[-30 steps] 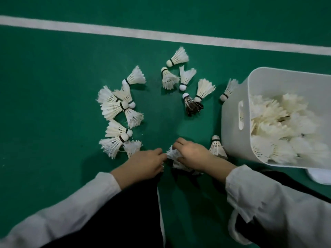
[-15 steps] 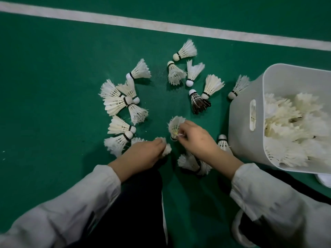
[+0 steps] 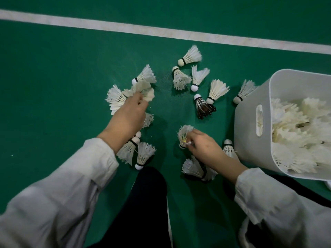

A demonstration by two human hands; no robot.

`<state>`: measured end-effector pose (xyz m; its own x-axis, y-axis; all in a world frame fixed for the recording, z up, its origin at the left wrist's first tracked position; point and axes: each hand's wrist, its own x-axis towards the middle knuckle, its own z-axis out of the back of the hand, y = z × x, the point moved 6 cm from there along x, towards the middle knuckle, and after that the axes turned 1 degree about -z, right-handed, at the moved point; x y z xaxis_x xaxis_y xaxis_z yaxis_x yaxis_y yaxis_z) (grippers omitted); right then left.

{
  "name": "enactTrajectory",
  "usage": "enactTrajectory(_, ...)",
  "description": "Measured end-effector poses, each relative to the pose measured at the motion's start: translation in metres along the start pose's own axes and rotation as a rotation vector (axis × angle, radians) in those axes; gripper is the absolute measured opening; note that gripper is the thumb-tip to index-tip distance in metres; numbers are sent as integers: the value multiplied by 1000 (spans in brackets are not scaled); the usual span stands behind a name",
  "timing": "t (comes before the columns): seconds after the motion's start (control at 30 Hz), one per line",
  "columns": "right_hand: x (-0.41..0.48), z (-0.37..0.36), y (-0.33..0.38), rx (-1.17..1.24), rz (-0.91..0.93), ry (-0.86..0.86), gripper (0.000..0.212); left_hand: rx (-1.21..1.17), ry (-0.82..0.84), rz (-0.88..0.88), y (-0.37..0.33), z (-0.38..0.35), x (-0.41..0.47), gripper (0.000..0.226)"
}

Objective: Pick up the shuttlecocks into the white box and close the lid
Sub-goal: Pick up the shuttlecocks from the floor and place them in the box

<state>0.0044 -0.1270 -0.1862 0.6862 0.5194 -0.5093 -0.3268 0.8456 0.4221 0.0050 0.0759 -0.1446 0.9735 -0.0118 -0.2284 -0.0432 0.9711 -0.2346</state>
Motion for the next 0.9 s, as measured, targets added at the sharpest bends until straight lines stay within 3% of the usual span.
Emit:
enactTrajectory(0.17, 2, -1, 1, -13, 12, -11, 19, 192, 104, -79, -2, -26, 0, 31)
enactTrajectory(0.33, 3, 1, 0, -25, 24, -21, 20, 232, 73, -99, -3, -25, 0, 16)
enactTrajectory(0.47, 3, 17, 5, -52, 100, -68, 17, 118, -48, -61, -4, -6, 5, 8)
enactTrajectory(0.6, 2, 70, 16, -181, 259, -94, 16, -75, -159, -50, -23, 31, 8, 21)
enactTrajectory(0.9, -57, 218, -12, -356, 360, -310, 16, -3, -255, -422, -133, 147, 25, 22)
